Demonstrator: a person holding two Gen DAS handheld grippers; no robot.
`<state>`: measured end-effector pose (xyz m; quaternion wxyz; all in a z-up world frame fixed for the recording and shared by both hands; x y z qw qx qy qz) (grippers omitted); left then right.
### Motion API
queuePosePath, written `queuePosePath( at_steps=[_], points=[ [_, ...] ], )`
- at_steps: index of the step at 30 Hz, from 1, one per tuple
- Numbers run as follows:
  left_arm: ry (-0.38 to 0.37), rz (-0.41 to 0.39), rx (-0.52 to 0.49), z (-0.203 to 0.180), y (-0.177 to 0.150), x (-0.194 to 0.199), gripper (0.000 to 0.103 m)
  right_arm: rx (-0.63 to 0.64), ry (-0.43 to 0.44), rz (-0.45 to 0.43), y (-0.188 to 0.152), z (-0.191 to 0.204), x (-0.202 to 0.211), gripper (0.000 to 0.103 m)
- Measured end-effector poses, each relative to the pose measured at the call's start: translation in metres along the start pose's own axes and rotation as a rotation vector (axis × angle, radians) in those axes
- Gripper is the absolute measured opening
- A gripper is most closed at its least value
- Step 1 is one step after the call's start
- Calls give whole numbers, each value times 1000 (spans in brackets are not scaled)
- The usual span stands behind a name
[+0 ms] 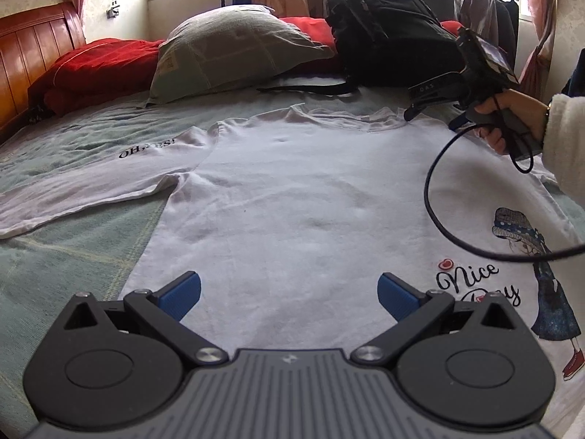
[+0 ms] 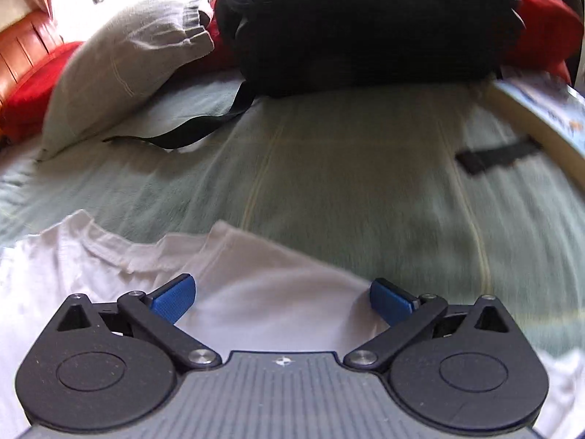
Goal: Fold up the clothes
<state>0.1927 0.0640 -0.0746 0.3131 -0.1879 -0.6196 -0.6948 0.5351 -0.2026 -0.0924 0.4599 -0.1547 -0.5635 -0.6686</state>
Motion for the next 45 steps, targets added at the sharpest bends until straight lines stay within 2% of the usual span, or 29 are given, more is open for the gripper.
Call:
queuePosePath(
  at_steps=[3,6,10,14,17,21,27,36,38,45],
  points=[
    [-3,-2,-11,-3,-1,3,102,43,-40,3,14,2,-10,103],
    [-11,-4,-24,-8,-1,6,102,33,8,-41,5,5,27,103],
    [-30,-2,-39,-18,-2,6,102,78,61,-125,-17,4,101,103],
    [-55,-1,-60,-31,-4,8,102,56,56,-173,-52,-21,159,103],
    [-79,-4,-89,-44,-5,11,102,-22,19,-173,-80,-55,174,103],
    [-94,0,-117,-57,-9,14,102,-200,-4,-139,-124,-95,169,103],
    [-84,15,-145,-67,-10,15,102,-215,10,-217,-168,-103,194,103],
    [-90,-13,-165,-81,-8,28,102,-315,-82,-397,-133,-183,229,103],
    [-84,-10,-169,-82,-8,28,102,-413,-111,-404,-142,-218,232,103],
    [-87,-5,-186,-88,-9,29,102,-447,-92,-399,-149,-228,245,102]
  ],
)
Point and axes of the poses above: each gripper's, at about its wrist camera, not at the fingertips, and x roughly against the way its jaws point, z to its left, y to its top, the point moved 5 cm from there along -x, roughly the way its jaws point, and after that the axes turned 12 degrees about y, right-handed, at the moved point
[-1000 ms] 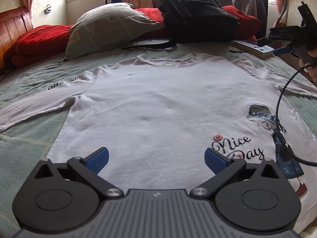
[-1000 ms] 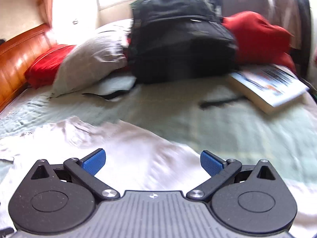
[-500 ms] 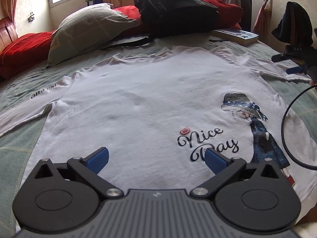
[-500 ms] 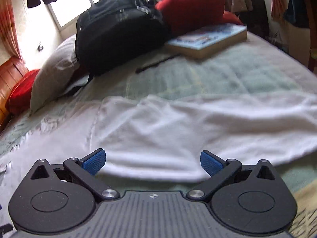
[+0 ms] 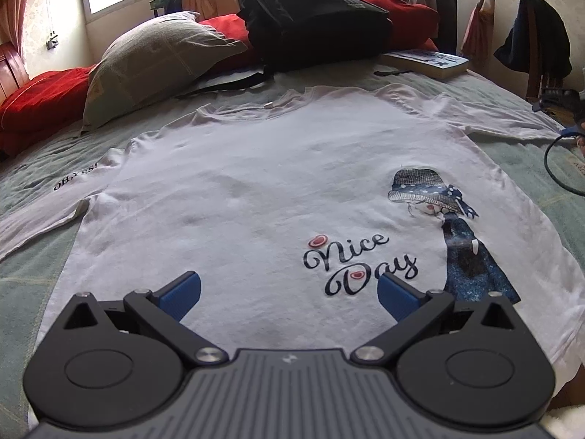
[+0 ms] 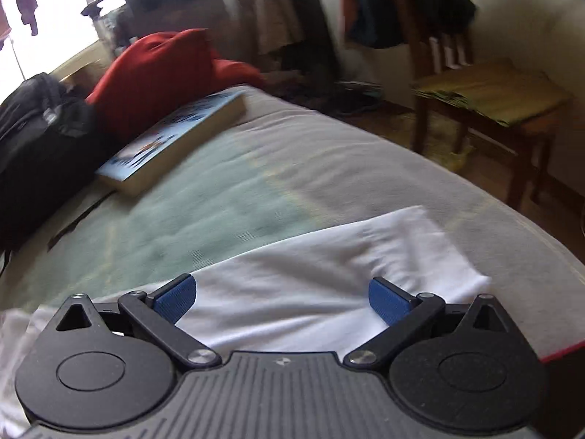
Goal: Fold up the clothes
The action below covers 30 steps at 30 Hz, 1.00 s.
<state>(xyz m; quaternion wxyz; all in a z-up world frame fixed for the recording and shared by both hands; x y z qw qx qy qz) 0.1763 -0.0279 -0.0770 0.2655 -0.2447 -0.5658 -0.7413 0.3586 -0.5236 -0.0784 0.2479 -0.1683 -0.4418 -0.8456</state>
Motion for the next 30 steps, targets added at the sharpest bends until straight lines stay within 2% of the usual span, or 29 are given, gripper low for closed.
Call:
queuePosePath(
  at_steps=[9,12,14,19,24,26,27,30],
  points=[
    [-20,-17,-30,-14,6,4,102,-40,33,30,-2,-9,11,103],
    [-14,-18,-30,-13,4,6,102,-32,-111,75,-18,-20,4,102],
    [-8,-13,-17,-9,2,5,102,-32,-121,34,-27,-26,20,100],
    [-8,-9,-13,-6,1,4,102,69,-295,64,-28,-6,27,101],
    [-20,-30,-18,-8,0,11,102,218,-256,85,-23,28,-5,103],
    [-15,-32,-15,-7,-1,12,102,252,-262,118,-28,31,-25,103],
    [-12,-33,-13,-6,-2,13,102,263,-288,142,-33,28,-32,103],
    [-3,-26,10,2,-5,12,102,280,-333,123,-42,19,-25,103]
  ],
)
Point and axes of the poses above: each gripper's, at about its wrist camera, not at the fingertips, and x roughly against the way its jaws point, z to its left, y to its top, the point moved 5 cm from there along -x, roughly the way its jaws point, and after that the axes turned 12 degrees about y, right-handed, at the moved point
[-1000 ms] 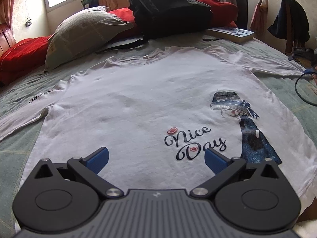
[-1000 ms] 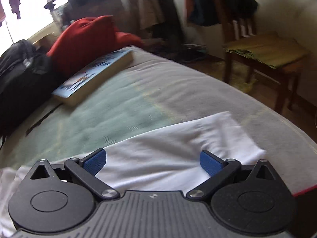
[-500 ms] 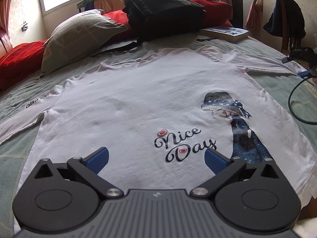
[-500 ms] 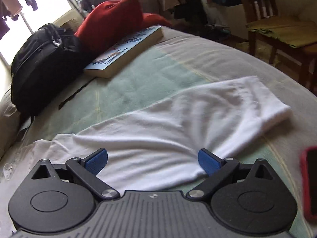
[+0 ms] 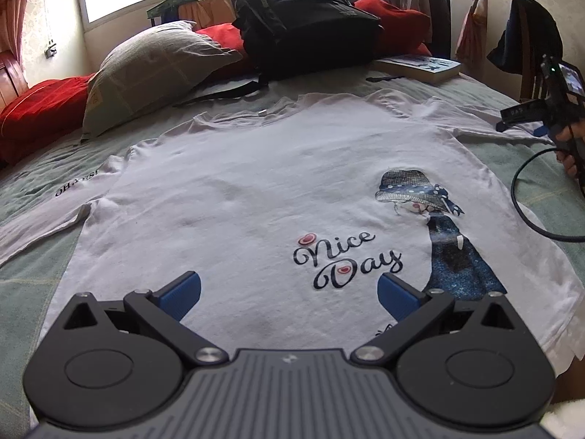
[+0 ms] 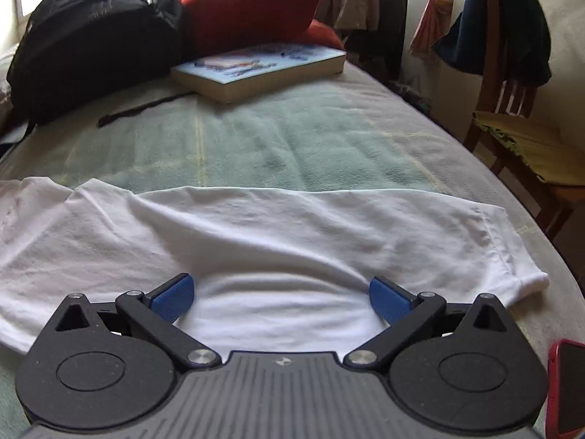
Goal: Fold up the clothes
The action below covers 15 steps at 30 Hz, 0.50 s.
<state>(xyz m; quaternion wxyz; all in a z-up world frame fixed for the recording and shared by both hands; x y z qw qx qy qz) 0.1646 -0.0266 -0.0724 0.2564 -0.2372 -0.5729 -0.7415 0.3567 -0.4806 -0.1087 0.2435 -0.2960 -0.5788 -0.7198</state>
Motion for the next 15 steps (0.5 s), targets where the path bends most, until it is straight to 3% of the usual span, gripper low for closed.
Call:
queuePosePath(
  at_steps=[4,8,12,15],
  points=[
    [5,7,14,5,0,-4,102,-97,-82,16,7,-13,13,103],
    [-6,0,10,4,-1,-3,102,-56,85,-17,25,22,19,103],
    [-1,3,16,6,-2,-4,102,49,218,19,38,77,-3,103],
    [4,5,21,8,-2,-4,102,123,229,62,39,103,-24,103]
  ],
)
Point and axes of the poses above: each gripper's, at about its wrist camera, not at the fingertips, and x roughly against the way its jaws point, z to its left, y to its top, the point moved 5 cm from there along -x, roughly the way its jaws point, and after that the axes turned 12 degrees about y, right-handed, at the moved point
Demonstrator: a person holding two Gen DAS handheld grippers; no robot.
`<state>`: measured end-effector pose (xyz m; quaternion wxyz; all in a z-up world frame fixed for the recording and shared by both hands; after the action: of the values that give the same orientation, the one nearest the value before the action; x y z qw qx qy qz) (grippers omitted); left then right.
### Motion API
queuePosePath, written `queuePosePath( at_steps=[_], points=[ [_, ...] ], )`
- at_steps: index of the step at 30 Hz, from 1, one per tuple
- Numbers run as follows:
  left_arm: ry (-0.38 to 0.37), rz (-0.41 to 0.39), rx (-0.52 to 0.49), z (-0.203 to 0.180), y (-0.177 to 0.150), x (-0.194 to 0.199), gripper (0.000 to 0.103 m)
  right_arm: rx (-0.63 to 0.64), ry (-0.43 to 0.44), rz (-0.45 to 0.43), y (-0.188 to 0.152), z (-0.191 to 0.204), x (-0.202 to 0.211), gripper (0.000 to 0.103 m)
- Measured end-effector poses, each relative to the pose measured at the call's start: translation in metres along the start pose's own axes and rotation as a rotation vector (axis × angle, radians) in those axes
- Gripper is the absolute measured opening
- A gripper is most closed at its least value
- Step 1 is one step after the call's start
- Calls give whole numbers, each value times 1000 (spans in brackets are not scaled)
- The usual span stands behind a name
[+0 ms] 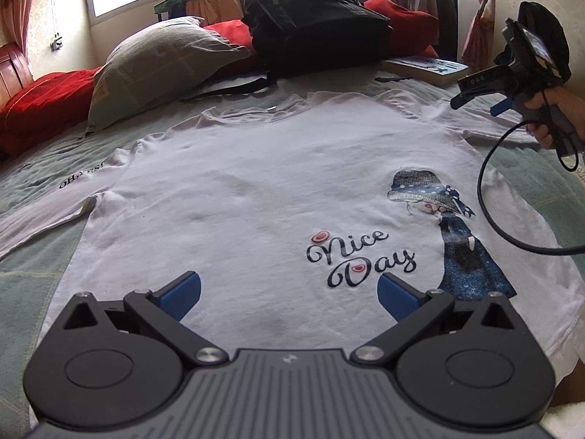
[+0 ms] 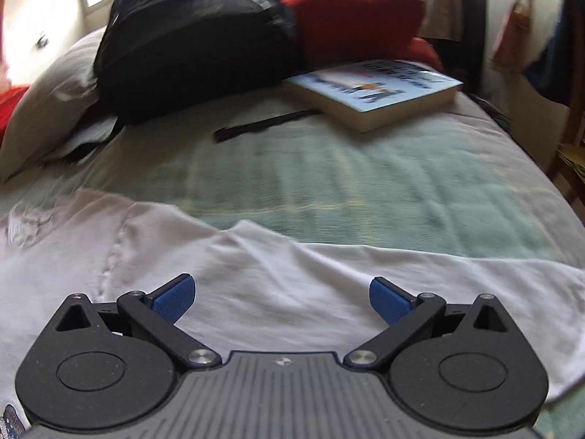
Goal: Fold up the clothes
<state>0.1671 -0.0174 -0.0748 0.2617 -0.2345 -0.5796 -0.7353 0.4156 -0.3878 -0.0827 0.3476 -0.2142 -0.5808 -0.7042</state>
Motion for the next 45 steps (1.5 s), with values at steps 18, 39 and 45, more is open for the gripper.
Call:
queuePosePath(
  at_steps=[18,39,45],
  points=[
    [0,10,18,9,0,-9,102,-70,-7,-33,25,4,14,103],
    [13,6,70,36,-5,-12,102,-124,-141,48,38,42,-72,103],
    [12,3,67,36,-4,-11,102,-95,-123,53,37,44,-41,103]
  ],
)
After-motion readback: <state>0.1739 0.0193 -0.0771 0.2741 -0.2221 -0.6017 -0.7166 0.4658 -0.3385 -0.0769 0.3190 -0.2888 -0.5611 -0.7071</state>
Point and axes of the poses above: each gripper's, at about its wrist camera, not at the fingertips, and x roughly against the way its jaws point, z to its left, y to its top, the point moved 5 cm from there along -x, roughly the way its jaws point, and after that the axes turned 12 degrees about y, right-handed, at the moved point
